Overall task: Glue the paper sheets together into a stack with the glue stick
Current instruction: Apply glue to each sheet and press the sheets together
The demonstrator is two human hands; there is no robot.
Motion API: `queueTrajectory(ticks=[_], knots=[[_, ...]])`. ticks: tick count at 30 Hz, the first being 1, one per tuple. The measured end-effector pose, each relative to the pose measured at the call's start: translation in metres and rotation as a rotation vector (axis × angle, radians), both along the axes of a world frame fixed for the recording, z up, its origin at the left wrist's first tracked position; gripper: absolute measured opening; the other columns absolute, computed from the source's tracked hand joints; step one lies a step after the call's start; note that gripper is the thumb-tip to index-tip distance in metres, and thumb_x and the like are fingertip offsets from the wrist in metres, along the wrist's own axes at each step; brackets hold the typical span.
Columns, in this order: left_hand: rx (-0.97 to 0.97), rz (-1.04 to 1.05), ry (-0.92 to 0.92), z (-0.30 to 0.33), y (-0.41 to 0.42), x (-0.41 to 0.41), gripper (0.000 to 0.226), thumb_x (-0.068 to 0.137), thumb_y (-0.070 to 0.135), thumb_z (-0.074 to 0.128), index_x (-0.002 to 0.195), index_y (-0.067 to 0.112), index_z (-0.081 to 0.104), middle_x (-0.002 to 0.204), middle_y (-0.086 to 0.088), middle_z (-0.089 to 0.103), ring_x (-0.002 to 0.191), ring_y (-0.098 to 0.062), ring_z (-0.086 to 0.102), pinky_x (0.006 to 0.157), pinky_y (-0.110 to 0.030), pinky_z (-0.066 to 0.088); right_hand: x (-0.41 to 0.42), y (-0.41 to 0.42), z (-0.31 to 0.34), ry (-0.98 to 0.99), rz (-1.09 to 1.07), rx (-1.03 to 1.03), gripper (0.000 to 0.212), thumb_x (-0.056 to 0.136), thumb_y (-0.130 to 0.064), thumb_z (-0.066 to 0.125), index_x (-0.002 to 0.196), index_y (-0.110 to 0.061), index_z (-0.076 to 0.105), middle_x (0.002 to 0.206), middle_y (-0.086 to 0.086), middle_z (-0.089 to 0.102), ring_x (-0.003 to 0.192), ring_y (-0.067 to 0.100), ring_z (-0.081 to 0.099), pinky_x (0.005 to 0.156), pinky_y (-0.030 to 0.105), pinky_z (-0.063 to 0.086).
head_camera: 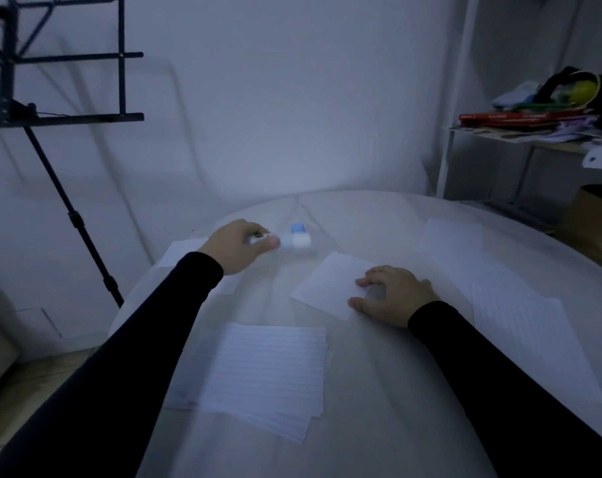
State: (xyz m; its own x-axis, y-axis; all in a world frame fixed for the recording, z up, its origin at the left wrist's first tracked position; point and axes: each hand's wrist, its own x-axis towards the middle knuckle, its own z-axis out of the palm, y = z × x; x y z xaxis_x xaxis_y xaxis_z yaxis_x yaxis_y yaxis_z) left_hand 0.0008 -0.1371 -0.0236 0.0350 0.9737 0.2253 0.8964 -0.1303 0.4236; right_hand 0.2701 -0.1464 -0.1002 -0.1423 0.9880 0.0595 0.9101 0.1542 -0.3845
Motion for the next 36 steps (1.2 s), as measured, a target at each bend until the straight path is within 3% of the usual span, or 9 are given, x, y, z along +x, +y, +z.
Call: queueTrajectory(ticks=[4,7,9,14,22,26,29,33,36], knots=[[-0.038,0.095,-0.594,-0.018,0.001,0.014,0.043,0.097,0.05,0.041,0.081,0.017,0.064,0.092,-0.011,0.066,0.076,-0.022,0.055,0.069,-0.03,0.04,0.0,0.001,0.0,0.002,0.006,0.008,0.054,0.078,-0.064,0.057,0.126,-0.042,0.052,0.145,-0.018,0.036,0.137,0.011,0.03,0.112,0.055,0.019],[-0.138,0.043,-0.772,-0.027,0.001,0.025,0.035,0.094,0.044,0.054,0.098,0.012,0.065,0.099,-0.008,0.07,0.072,-0.011,0.062,0.064,-0.024,0.043,0.003,0.0,-0.001,0.01,0.02,0.013,0.052,0.079,-0.061,0.058,0.127,-0.041,0.052,0.145,-0.017,0.037,0.137,0.011,0.03,0.112,0.054,0.019],[-0.134,0.028,-0.724,-0.035,0.003,0.028,0.036,0.086,0.036,0.068,0.108,0.007,0.064,0.098,-0.009,0.071,0.07,-0.009,0.063,0.06,-0.021,0.041,0.004,-0.001,0.0,0.018,0.042,0.016,0.051,0.08,-0.058,0.059,0.127,-0.041,0.052,0.145,-0.018,0.037,0.137,0.011,0.03,0.112,0.053,0.019],[-0.04,0.168,-0.522,-0.052,0.01,0.032,0.037,0.075,0.032,0.08,0.099,0.009,0.064,0.082,-0.004,0.065,0.066,-0.015,0.056,0.057,-0.023,0.039,0.007,-0.002,0.0,0.063,0.113,0.012,0.047,0.081,-0.051,0.063,0.126,-0.039,0.053,0.143,-0.019,0.038,0.137,0.009,0.027,0.114,0.048,0.016],[-0.023,0.156,-0.571,-0.059,0.012,0.031,0.034,0.07,0.032,0.083,0.09,0.018,0.059,0.094,-0.01,0.07,0.072,-0.018,0.059,0.059,-0.024,0.041,0.007,-0.003,-0.001,0.08,0.172,0.015,0.045,0.081,-0.046,0.064,0.124,-0.039,0.054,0.142,-0.021,0.039,0.138,0.007,0.026,0.113,0.041,0.015],[-0.006,0.163,-0.62,-0.055,0.005,0.031,0.069,0.063,0.036,0.087,0.121,0.017,0.054,0.115,0.002,0.06,0.094,-0.017,0.06,0.075,-0.026,0.044,0.007,-0.002,-0.001,0.055,0.195,-0.001,0.049,0.083,-0.047,0.062,0.13,-0.04,0.049,0.148,-0.021,0.031,0.141,0.01,0.022,0.114,0.044,0.013],[0.221,0.155,-0.657,-0.046,-0.01,0.037,0.086,0.058,0.04,0.088,0.13,0.025,0.042,0.124,0.003,0.046,0.105,-0.018,0.052,0.085,-0.031,0.046,0.008,-0.001,-0.001,0.171,0.2,0.05,0.051,0.083,-0.046,0.063,0.131,-0.034,0.051,0.15,-0.017,0.03,0.139,0.01,0.029,0.116,0.044,0.02],[0.592,0.031,-0.501,-0.029,-0.036,0.062,0.065,0.069,0.039,0.082,0.121,0.022,0.049,0.107,0.004,0.043,0.092,-0.008,0.044,0.083,-0.023,0.039,0.026,-0.01,0.009,0.265,0.094,0.243,0.038,0.083,-0.04,0.065,0.118,-0.025,0.063,0.131,-0.006,0.055,0.124,0.013,0.049,0.106,0.033,0.036],[0.647,-0.206,-0.317,-0.03,-0.052,0.098,0.036,0.076,0.043,0.074,0.101,0.021,0.059,0.091,0.004,0.051,0.077,0.003,0.042,0.073,-0.013,0.034,0.06,-0.021,0.018,0.187,-0.052,0.232,0.032,0.084,-0.04,0.062,0.113,-0.027,0.065,0.125,-0.005,0.058,0.118,0.015,0.051,0.103,0.032,0.039]])
